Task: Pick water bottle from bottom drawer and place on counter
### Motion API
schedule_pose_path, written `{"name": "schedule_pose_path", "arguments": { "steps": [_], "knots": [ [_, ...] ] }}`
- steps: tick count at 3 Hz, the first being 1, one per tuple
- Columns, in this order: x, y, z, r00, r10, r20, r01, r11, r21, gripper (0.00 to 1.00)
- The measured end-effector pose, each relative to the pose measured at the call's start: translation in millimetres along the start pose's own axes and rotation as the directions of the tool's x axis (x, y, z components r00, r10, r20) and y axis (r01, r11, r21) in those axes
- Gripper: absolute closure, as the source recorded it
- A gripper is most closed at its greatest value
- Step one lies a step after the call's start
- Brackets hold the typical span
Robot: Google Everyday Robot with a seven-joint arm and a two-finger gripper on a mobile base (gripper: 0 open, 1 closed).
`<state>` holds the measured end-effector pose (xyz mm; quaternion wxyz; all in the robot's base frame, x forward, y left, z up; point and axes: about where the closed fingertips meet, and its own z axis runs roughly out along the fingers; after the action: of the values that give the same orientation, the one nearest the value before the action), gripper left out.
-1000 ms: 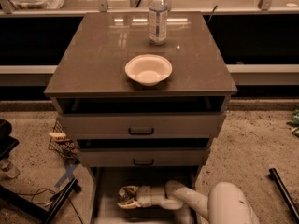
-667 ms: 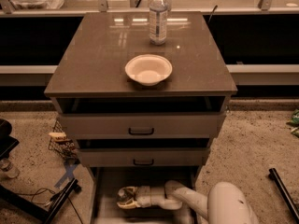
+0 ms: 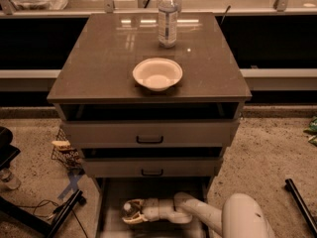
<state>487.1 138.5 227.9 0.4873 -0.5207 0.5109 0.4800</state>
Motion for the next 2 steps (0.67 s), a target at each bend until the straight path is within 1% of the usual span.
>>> {"name": "schedule_pose_path", "arguments": {
  "steps": [1,2],
  "knots": [
    [-37.3,-4.9,-7.8,1.000,-0.005,0.014,0.005,0.9992,0.041,1.00],
    [-117.3,-22.3,-41.2,0.999,-0.035,-0.039,0.041,0.9843,0.171,1.00]
  ]
}}
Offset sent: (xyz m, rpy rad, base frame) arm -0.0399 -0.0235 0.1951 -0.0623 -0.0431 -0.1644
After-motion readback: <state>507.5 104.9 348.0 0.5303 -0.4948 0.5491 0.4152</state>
